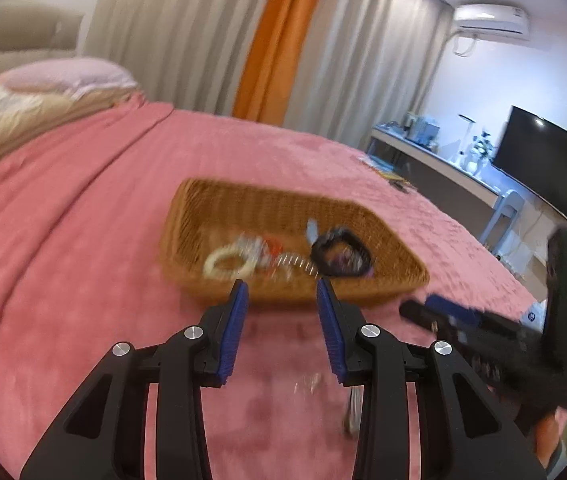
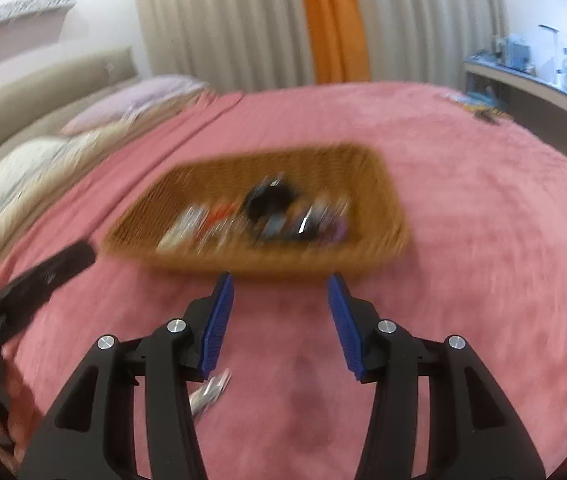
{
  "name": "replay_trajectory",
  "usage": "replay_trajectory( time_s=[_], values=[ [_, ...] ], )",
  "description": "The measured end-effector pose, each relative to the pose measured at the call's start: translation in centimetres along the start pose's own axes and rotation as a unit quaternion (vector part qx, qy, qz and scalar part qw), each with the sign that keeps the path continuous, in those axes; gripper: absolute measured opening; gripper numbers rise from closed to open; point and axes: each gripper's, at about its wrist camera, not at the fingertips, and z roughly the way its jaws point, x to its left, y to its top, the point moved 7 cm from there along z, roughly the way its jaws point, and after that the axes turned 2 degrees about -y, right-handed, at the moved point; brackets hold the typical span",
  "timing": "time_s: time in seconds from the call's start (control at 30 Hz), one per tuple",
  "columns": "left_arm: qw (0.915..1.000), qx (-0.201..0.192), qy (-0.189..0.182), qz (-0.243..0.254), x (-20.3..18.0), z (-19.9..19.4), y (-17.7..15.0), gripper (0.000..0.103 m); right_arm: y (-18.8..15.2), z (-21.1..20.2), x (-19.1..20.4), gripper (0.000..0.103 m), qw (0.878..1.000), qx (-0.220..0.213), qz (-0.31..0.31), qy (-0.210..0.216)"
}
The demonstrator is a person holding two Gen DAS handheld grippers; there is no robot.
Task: Organize jewelry
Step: 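Grasp the silver hair clip with the right tool while the left tool grasps the small ring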
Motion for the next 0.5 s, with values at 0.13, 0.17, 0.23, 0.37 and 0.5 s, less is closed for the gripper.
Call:
replay_trajectory(
  time_s=[0.13,0.17,0.23,0.37,0.5],
  values=[
    [0.9986,0.034,0.040,-0.012,1.2,-1.7,-2.6,0.035,-4.0,-1.4,3.2,0.046,0.998,0.042,-0.032,0.019],
    [0.9984,0.038,0.039,-0.014,1.5,-2.0,-3.0,0.034,-4.6,-1.7,3.9,0.046,0.998,0.045,-0.041,0.020],
    [0.9981,0.043,0.035,-0.027,2.1,-2.6,-3.9,0.034,-5.6,-2.1,5.3,0.046,0.997,0.052,-0.058,0.025],
    [0.9969,0.051,0.043,-0.042,3.2,-2.9,-5.0,0.033,-7.0,-1.3,7.2,0.046,0.994,0.085,-0.072,0.010],
    [0.9966,0.050,0.056,-0.034,3.6,-3.5,-5.1,0.032,-7.0,0.2,7.3,0.045,0.993,0.104,-0.063,-0.008]
  ],
)
